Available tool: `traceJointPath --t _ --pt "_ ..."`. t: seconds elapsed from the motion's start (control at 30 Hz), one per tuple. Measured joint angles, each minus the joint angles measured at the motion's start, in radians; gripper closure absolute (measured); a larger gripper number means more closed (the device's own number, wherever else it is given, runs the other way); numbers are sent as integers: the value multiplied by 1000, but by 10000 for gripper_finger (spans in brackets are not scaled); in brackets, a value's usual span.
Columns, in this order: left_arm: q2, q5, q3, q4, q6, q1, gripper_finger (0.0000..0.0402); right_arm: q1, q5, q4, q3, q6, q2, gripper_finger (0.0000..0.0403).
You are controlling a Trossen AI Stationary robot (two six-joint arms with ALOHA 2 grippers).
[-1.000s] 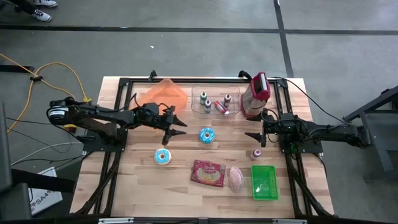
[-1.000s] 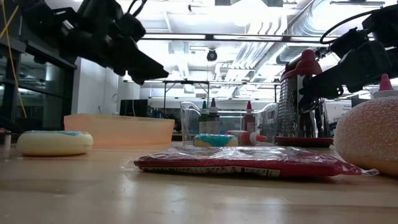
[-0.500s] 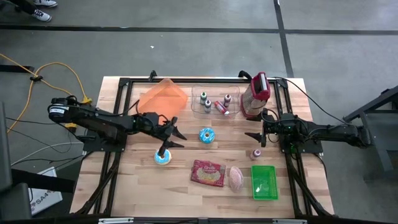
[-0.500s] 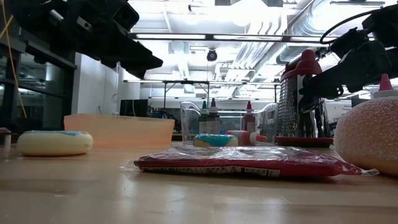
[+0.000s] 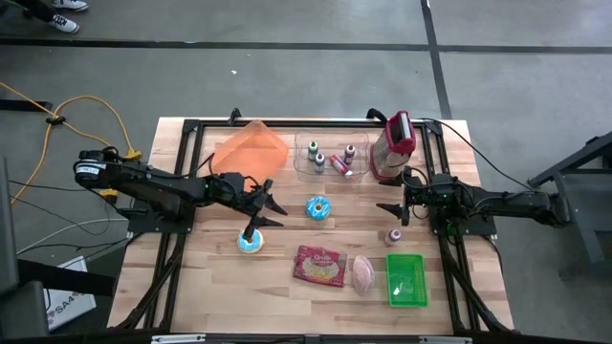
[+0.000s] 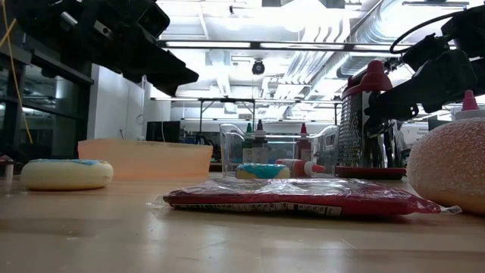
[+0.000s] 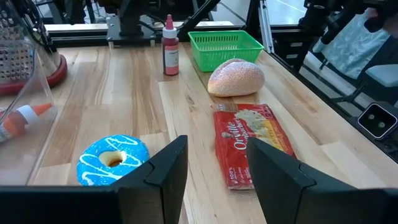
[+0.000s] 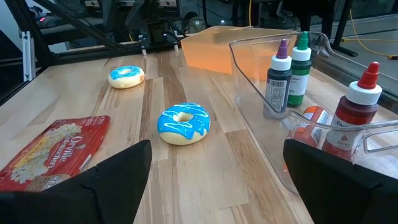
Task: Pick & Place Food Item
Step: Put the left red food coloring bottle into the transparent bin
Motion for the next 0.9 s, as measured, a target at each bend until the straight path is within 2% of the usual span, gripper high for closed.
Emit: traceJointPath --t 0.67,0.9 --pt "0 0 0 0 0 0 243 0 2 2 0 0 0 50" --pt "0 0 0 0 0 0 243 0 0 2 0 126 0 50"
